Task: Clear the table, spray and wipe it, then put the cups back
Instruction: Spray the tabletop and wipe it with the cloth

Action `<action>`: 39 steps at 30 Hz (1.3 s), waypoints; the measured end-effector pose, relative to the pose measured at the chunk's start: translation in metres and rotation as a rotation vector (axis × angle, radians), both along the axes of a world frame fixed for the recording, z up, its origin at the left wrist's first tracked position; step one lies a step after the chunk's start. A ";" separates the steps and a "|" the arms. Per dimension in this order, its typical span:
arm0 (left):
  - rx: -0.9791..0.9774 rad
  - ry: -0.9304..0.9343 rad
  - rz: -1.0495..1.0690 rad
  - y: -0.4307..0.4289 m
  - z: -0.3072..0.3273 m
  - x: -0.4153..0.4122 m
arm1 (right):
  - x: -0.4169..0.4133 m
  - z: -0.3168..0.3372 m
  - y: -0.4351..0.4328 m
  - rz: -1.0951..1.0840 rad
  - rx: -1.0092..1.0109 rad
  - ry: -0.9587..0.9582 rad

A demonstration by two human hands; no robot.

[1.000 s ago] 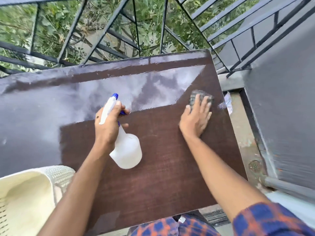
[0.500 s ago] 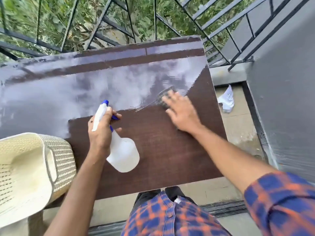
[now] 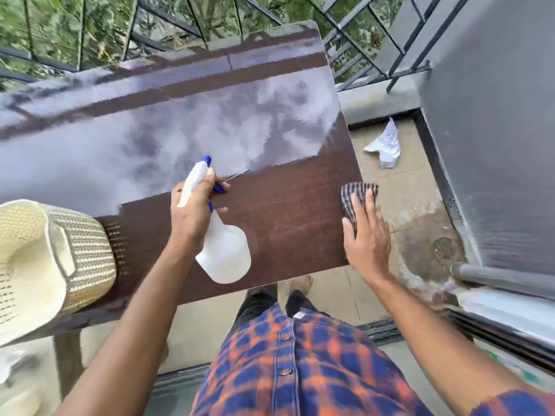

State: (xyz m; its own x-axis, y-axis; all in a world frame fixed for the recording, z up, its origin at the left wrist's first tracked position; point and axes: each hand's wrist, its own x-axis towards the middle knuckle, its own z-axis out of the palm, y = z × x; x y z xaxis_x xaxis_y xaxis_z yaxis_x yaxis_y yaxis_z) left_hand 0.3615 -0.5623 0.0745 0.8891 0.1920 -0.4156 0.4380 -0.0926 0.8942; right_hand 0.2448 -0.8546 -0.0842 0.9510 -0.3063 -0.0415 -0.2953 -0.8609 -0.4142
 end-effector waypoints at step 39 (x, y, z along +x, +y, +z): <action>-0.011 0.023 0.533 0.239 -0.008 -0.224 | -0.010 -0.002 0.344 1.435 0.023 -0.084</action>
State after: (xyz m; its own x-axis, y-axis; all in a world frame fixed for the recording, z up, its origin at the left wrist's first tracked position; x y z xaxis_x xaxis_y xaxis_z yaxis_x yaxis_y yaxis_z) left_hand 0.1376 -0.3235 0.0666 0.6601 0.6097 -0.4387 0.4416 0.1575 0.8833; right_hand 0.2348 -0.5106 -0.0865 0.4314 0.9014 0.0374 0.8316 -0.3812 -0.4040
